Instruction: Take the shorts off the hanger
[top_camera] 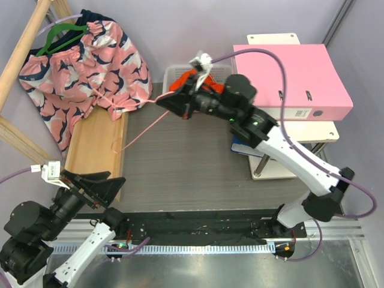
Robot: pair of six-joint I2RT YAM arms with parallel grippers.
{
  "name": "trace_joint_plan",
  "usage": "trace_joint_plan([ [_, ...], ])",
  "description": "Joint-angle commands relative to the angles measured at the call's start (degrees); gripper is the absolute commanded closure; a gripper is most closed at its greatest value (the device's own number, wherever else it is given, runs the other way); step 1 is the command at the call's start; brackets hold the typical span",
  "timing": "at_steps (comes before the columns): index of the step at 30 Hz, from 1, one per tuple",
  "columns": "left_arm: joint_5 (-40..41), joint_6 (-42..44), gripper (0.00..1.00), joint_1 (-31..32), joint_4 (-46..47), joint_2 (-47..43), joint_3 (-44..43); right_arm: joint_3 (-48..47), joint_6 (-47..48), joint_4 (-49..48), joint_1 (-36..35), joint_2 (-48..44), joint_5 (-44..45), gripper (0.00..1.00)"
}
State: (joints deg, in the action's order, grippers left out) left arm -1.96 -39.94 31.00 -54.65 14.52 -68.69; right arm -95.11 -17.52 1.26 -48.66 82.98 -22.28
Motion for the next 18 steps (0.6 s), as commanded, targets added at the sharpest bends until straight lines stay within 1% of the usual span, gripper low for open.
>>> trace_joint_plan([
  [1,1.16,-1.63,0.03,0.02,-2.73,-1.95,0.13,-9.99,9.16,2.78,-5.55,6.48,9.61,0.99],
  [2,1.34,-1.89,0.03,0.11,-3.52,-2.3,0.13,-13.05,11.34,3.13,-6.61,7.88,11.19,0.99],
  [4,1.52,-2.15,0.03,0.11,-3.88,-3.18,0.22,-16.14,13.03,3.66,-9.25,12.19,14.8,0.99],
  [6,1.17,-2.59,0.03,0.11,-4.06,-3.71,0.48,-22.03,16.54,5.5,-11.96,15.7,18.65,0.99],
  [7,1.08,-2.77,0.03,0.11,-4.06,-4.15,0.57,-24.48,17.25,6.12,-12.85,19.2,19.46,0.99],
  [8,0.82,-2.86,0.03,0.11,-4.23,-4.24,0.66,-29.47,17.25,6.82,-13.38,21.41,20.17,0.99],
  [10,0.81,-3.03,0.03,0.02,-4.58,-4.76,0.66,-34.07,19.97,7.97,-15.22,24.76,22.01,0.99],
  [11,0.81,-3.12,0.03,0.02,-4.93,-4.94,0.57,-38.87,20.94,8.23,-15.93,28.34,24.63,0.99],
  [13,0.99,-3.47,0.03,0.02,-5.46,-5.73,0.4,-43.56,22.61,9.2,-17.16,31.79,25.88,0.99],
  [14,1.16,-3.56,0.03,0.11,-5.64,-6.0,0.31,-47.76,22.7,9.55,-17.25,34.5,25.28,0.99],
  [18,1.6,-4.18,0.03,0.11,-6.96,-7.23,-0.22,-52.8,23.84,7.89,-18.13,39.27,24.39,0.99],
])
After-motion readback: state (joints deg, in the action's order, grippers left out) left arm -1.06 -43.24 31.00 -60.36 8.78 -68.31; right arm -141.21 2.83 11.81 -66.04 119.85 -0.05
